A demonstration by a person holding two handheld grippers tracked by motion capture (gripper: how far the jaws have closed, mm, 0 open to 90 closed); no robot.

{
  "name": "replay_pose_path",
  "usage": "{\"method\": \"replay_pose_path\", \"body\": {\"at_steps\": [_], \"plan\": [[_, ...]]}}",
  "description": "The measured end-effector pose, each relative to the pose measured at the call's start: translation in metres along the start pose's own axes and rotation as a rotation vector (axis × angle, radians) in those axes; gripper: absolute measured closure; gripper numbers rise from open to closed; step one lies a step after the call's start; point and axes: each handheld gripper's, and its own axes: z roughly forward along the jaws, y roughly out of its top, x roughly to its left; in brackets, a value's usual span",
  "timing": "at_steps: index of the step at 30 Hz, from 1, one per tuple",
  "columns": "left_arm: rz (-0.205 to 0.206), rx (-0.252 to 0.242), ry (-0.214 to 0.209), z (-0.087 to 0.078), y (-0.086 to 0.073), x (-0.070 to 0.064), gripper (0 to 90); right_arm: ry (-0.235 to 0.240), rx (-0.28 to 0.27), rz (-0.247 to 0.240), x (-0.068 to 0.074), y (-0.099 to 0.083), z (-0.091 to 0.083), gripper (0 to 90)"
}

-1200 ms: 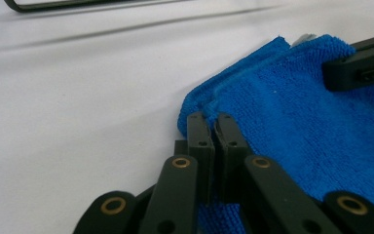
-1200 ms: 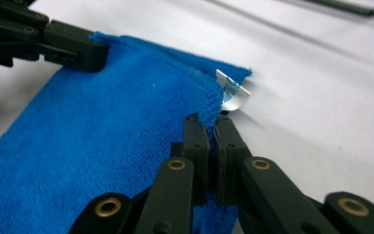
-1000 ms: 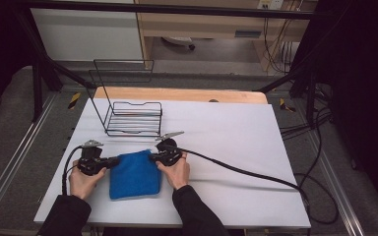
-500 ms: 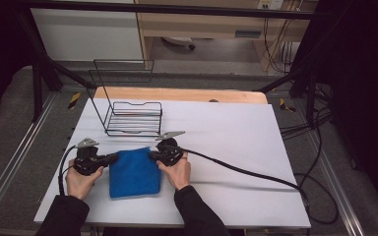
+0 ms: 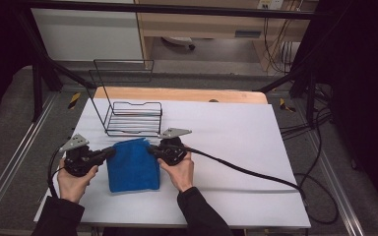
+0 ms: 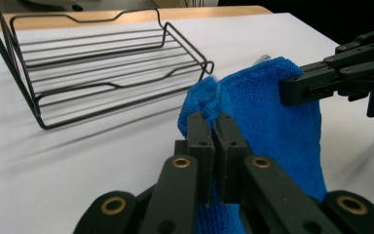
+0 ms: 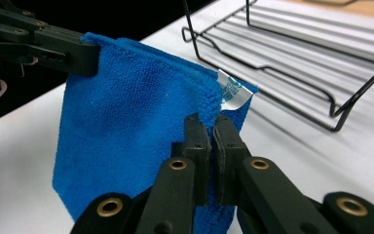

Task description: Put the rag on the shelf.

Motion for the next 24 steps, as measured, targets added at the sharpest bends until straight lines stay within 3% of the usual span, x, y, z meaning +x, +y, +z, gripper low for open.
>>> {"method": "replay_pose_path", "body": {"at_steps": [14, 24], "plan": [[0.069, -0.094, 0.008, -0.019, 0.016, -0.017, 87.2, -0.017, -0.089, -0.048, 0.007, 0.016, -0.025, 87.4], [0.084, -0.136, 0.016, -0.024, 0.023, -0.025, 87.2, -0.027, -0.142, -0.071, 0.008, 0.025, -0.039, 87.4]]}}
